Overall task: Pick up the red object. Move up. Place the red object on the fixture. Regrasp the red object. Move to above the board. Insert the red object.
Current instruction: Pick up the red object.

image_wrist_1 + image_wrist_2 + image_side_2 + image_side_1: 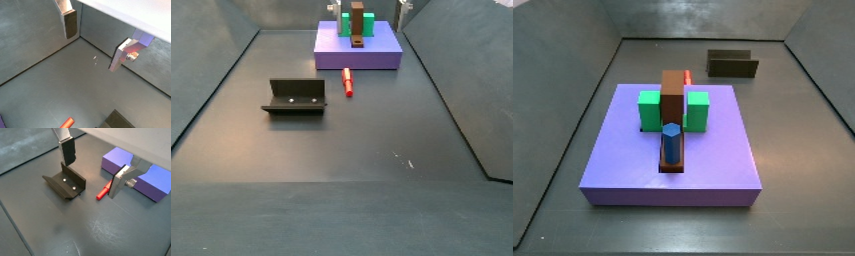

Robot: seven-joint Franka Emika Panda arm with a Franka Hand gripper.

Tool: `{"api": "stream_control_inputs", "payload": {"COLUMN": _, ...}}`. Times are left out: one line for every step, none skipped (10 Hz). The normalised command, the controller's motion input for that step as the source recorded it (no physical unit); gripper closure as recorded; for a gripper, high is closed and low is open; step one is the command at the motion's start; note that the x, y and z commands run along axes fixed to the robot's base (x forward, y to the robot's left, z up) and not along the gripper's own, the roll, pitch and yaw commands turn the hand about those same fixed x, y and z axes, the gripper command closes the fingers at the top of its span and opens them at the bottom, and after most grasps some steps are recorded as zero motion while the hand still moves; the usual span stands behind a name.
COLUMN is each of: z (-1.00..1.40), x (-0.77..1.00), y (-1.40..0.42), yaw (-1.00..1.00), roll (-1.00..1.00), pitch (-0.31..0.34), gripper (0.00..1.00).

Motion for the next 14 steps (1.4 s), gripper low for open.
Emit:
{"api": "stream_control_inputs", "payload": {"z": 0.00, "x": 0.00, "y": -0.37, "yaw": 0.00, "roll": 0.00, "pitch": 0.000, "gripper": 0.00}}
{"api": "stream_control_inputs", "payload": {"z": 0.00, "x": 0.14, "y": -0.93, "yaw": -0.11, "roll": 0.14, "pitch": 0.019, "gripper": 0.00}}
{"api": "stream_control_inputs", "payload": {"z": 0.00, "x": 0.06, "y": -0.96, "yaw": -0.07, "roll": 0.15, "pitch": 0.019, "gripper": 0.00}}
{"api": "stream_control_inputs", "payload": {"z": 0.00, "x": 0.06, "y": -0.96, "yaw": -0.11, "roll": 0.12, "pitch": 0.014, "gripper": 0.00}}
{"api": "stream_control_inputs", "payload": {"z": -0.05, "x": 0.10, "y": -0.96, "yaw": -0.17, "roll": 0.07, "pitch": 0.017, "gripper": 0.00}}
{"api": "stream_control_inputs", "payload": {"z": -0.16, "x": 0.20, "y": -0.87, "yaw": -0.29, "roll": 0.00, "pitch": 0.010, "gripper": 0.00}}
{"api": "stream_control_inputs", "payload": {"z": -0.26, "x": 0.07, "y": -0.87, "yaw": -0.21, "roll": -0.04, "pitch": 0.000, "gripper": 0.00}}
{"api": "stream_control_inputs", "payload": {"z": -0.34, "x": 0.01, "y": -0.68, "yaw": -0.17, "roll": -0.20, "pitch": 0.000, "gripper": 0.00}}
{"api": "stream_control_inputs", "payload": {"z": -0.77, "x": -0.03, "y": -0.42, "yaw": -0.01, "roll": 0.15, "pitch": -0.203, "gripper": 0.00}}
{"api": "stream_control_inputs", "payload": {"z": -1.00, "x": 0.09, "y": 0.00, "yaw": -0.04, "roll": 0.01, "pitch": -0.037, "gripper": 0.00}}
{"api": "stream_control_inputs", "payload": {"z": -1.00, "x": 0.14, "y": 0.06, "yaw": 0.00, "roll": 0.00, "pitch": -0.003, "gripper": 0.00}}
{"api": "stream_control_inputs", "payload": {"z": -1.00, "x": 0.23, "y": 0.00, "yaw": 0.06, "roll": 0.03, "pitch": 0.003, "gripper": 0.00}}
{"api": "stream_control_inputs", "payload": {"z": -0.73, "x": 0.13, "y": -0.16, "yaw": 0.00, "roll": 0.05, "pitch": -0.017, "gripper": 0.00}}
{"api": "stream_control_inputs", "payload": {"z": -0.68, "x": 0.05, "y": -0.13, "yaw": 0.00, "roll": -0.08, "pitch": -0.214, "gripper": 0.00}}
